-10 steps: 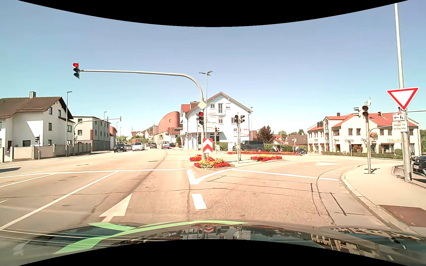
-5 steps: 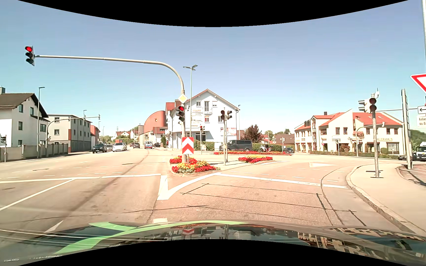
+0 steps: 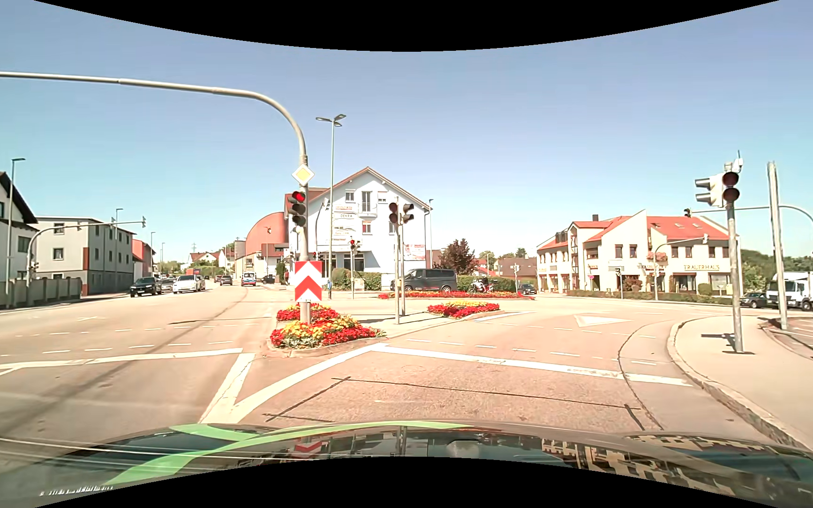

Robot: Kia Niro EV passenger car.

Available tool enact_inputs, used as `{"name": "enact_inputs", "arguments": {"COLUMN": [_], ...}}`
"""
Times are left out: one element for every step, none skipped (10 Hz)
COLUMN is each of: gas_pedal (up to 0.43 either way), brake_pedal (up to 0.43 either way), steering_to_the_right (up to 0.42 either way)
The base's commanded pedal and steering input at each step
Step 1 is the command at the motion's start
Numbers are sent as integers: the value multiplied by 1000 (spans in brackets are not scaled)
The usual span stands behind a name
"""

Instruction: Follow the waypoints while adhering to traffic rules and regulations

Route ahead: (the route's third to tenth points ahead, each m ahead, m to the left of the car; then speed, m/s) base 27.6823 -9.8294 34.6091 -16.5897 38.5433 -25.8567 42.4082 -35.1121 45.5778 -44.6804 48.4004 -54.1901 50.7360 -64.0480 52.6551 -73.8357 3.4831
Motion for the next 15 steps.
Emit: {"name": "enact_inputs", "arguments": {"gas_pedal": [0,28,47,59,79,87,87,87,87,87,87,87,87,87,87], "brake_pedal": [0,0,0,0,0,0,0,0,0,0,0,0,0,0,0], "steering_to_the_right": [155,160,163,163,162,162,162,162,162,165,166,168,173,179,181]}}
